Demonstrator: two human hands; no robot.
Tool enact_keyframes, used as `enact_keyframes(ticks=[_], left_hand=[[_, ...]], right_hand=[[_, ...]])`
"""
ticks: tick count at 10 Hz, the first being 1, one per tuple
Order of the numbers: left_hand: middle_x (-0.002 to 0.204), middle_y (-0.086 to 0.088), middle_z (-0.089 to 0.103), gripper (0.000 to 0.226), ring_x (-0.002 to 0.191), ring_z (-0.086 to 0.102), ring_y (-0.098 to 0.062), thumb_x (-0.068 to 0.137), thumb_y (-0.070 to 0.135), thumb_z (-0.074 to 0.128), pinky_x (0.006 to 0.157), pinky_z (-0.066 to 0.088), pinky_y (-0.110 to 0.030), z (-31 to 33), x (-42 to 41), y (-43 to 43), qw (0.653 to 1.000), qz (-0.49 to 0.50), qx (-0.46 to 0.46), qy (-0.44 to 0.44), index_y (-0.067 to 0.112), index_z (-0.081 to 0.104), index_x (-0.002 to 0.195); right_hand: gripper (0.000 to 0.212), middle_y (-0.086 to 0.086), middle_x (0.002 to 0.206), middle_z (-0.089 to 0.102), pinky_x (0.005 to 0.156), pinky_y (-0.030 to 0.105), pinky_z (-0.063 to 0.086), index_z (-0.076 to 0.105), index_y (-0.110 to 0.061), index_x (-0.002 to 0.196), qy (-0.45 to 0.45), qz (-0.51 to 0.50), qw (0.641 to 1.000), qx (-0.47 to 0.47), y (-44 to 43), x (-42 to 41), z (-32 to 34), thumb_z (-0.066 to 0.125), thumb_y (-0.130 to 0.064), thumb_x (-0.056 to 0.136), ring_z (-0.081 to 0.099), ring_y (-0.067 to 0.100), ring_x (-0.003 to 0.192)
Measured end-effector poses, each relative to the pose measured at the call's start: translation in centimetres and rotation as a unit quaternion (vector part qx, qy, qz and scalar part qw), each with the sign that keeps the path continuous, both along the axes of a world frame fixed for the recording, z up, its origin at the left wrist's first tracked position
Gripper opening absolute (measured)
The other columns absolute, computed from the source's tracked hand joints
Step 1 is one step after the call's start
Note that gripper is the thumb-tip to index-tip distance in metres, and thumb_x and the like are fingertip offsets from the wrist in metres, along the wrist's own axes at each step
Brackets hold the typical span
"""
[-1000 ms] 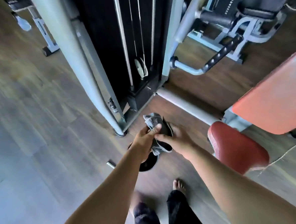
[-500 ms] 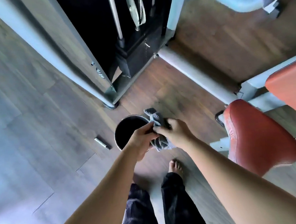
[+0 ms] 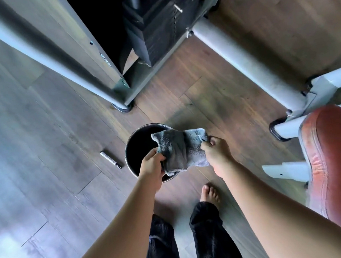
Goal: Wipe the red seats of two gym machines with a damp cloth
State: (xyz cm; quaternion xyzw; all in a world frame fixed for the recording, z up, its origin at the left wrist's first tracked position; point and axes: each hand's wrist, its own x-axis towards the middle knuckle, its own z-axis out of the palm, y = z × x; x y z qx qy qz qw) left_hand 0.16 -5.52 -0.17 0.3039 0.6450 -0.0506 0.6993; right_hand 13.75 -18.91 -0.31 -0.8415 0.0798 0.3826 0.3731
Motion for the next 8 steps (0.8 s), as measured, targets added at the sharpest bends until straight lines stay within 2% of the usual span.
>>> enact_keyframes(ticks=[1, 2, 3, 4, 5, 6, 7, 8], left_hand=[[0.07, -0.003, 0.063, 0.034, 0.065, 0.055, -0.022, 0.084, -0.006, 0.045, 0.064, 0.047, -0.031, -4.0, -0.2, 0.5, 1.0, -0.011, 0.012, 0.027, 0.017, 0.069, 0.08], [0.07, -0.003, 0.066, 0.025, 0.071, 0.058, -0.024, 0.076, 0.006, 0.054, 0.07, 0.05, -0.036, -6.2, -0.6, 0.9, 0.996, -0.031, 0.039, 0.071, 0.02, 0.074, 0.076], [0.077, -0.001, 0.072, 0.018, 0.079, 0.066, -0.027, 0.081, 0.013, 0.062, 0.08, 0.057, -0.043, -9.7, -1.7, 1.3, 0.987, -0.079, 0.084, 0.113, 0.026, 0.074, 0.076], [0.084, -0.001, 0.076, 0.012, 0.086, 0.071, -0.031, 0.081, 0.022, 0.065, 0.088, 0.059, -0.047, -11.2, -1.8, 1.2, 0.984, -0.106, 0.093, 0.112, 0.03, 0.073, 0.082], [0.091, -0.004, 0.077, 0.017, 0.096, 0.074, -0.035, 0.073, 0.03, 0.065, 0.09, 0.06, -0.05, -12.7, -1.7, 0.8, 0.986, -0.122, 0.079, 0.088, 0.031, 0.073, 0.088], [0.101, -0.005, 0.078, 0.037, 0.102, 0.074, -0.035, 0.062, 0.04, 0.069, 0.096, 0.058, -0.055, -15.5, -1.5, 0.2, 0.986, -0.142, 0.062, 0.063, 0.035, 0.075, 0.098], [0.121, -0.002, 0.075, 0.058, 0.112, 0.071, -0.033, 0.068, 0.038, 0.069, 0.106, 0.052, -0.052, -14.8, -1.3, 0.0, 0.985, -0.153, 0.073, 0.042, 0.034, 0.07, 0.126], [0.126, 0.003, 0.072, 0.051, 0.115, 0.069, -0.023, 0.08, 0.031, 0.07, 0.108, 0.05, -0.043, -12.7, -0.3, -0.2, 0.986, -0.152, 0.059, 0.027, 0.033, 0.068, 0.131]], right_hand=[[0.032, 0.001, 0.056, 0.033, 0.052, 0.031, 0.018, 0.039, -0.014, 0.057, -0.008, 0.014, 1.0, -0.016, 0.0, 0.6, -4.2, 0.057, -0.004, 0.081, 0.028, 0.017, 0.06], [0.031, 0.0, 0.054, 0.038, 0.051, 0.031, 0.022, 0.043, -0.01, 0.057, -0.018, 0.039, 0.998, -0.04, -0.1, 0.9, -6.3, 0.057, -0.004, 0.084, 0.032, 0.019, 0.059], [0.017, 0.007, 0.062, 0.057, 0.058, 0.033, 0.036, 0.057, -0.005, 0.07, -0.036, 0.071, 0.994, -0.08, -0.4, 0.6, -9.5, 0.06, -0.011, 0.085, 0.051, 0.027, 0.065], [0.012, 0.013, 0.086, 0.073, 0.069, 0.035, 0.047, 0.069, -0.008, 0.088, -0.028, 0.098, 0.988, -0.112, -0.1, 0.3, -10.9, 0.064, -0.019, 0.084, 0.066, 0.033, 0.084], [0.031, 0.014, 0.115, 0.074, 0.086, 0.036, 0.051, 0.07, -0.013, 0.114, -0.01, 0.125, 0.981, -0.146, 0.3, 0.2, -11.5, 0.064, -0.026, 0.087, 0.067, 0.034, 0.107], [0.05, 0.016, 0.141, 0.061, 0.103, 0.037, 0.047, 0.055, -0.01, 0.14, 0.01, 0.134, 0.977, -0.167, 0.9, 0.4, -11.9, 0.058, -0.031, 0.094, 0.059, 0.033, 0.127], [0.049, 0.015, 0.143, 0.06, 0.104, 0.038, 0.047, 0.056, -0.011, 0.139, 0.013, 0.14, 0.978, -0.156, 0.9, 0.3, -11.2, 0.056, -0.031, 0.095, 0.057, 0.033, 0.129], [0.039, 0.016, 0.133, 0.066, 0.099, 0.04, 0.05, 0.064, -0.009, 0.127, 0.011, 0.158, 0.976, -0.147, 1.4, 0.0, -9.9, 0.059, -0.03, 0.093, 0.062, 0.035, 0.12]])
